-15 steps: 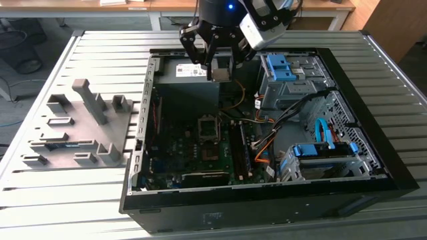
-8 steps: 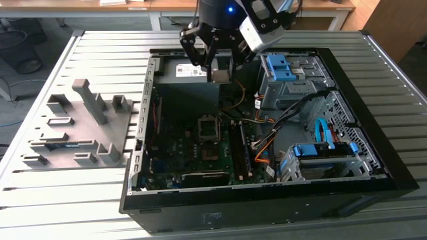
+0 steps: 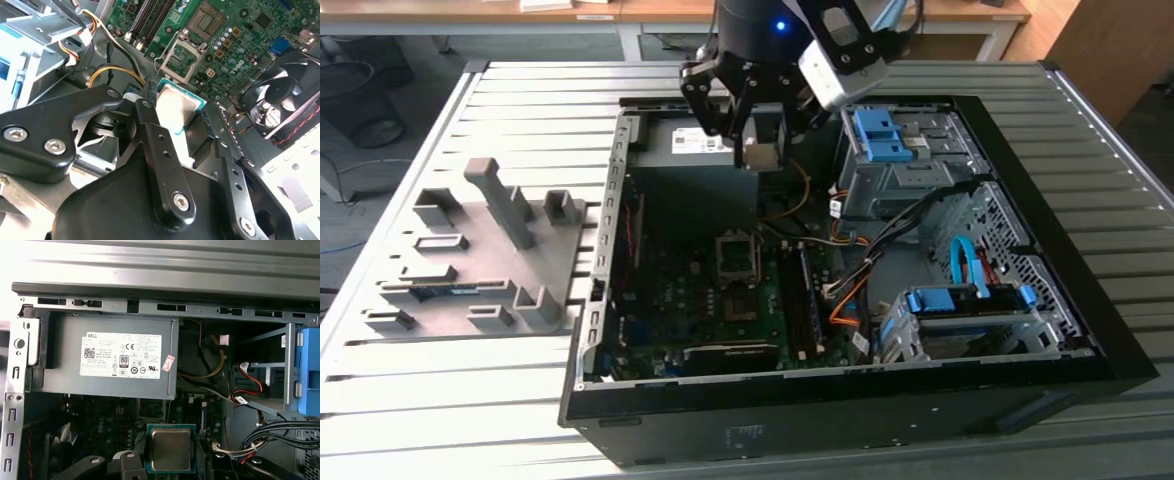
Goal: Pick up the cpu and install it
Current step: 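Place the cpu into insertion slot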
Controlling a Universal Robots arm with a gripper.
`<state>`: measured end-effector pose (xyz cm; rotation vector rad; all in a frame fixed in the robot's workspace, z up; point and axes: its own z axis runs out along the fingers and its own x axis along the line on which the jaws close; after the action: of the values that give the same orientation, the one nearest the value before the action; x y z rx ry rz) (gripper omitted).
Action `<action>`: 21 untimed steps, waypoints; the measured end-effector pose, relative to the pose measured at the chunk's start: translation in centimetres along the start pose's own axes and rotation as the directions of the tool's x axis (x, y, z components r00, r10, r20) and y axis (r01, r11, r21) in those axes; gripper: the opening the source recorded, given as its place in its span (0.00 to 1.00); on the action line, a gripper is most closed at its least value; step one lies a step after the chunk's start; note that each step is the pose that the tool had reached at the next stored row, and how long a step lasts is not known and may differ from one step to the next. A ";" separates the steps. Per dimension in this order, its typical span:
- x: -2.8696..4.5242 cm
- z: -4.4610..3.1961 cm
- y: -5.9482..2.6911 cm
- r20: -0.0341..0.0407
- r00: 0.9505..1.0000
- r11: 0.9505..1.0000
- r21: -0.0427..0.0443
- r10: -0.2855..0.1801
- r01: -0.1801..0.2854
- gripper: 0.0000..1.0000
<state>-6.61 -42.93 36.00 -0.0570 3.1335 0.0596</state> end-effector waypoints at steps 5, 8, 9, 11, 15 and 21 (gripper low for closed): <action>0.01 0.27 -0.09 0.000 1.000 1.000 0.000 0.000 0.000 0.47; 0.01 0.45 -0.12 0.000 1.000 1.000 0.000 0.000 0.000 0.47; 0.01 0.51 -0.14 0.000 1.000 1.000 0.000 0.000 0.000 0.47; 0.01 0.66 -0.18 0.000 1.000 1.000 0.000 0.000 0.000 0.47; 0.02 1.01 -0.28 0.000 1.000 1.000 0.000 0.000 0.000 0.47; 0.02 1.43 -0.40 0.000 1.000 1.000 0.000 0.000 0.000 0.47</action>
<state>-6.61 -43.27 34.55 -0.0570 3.1335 0.0595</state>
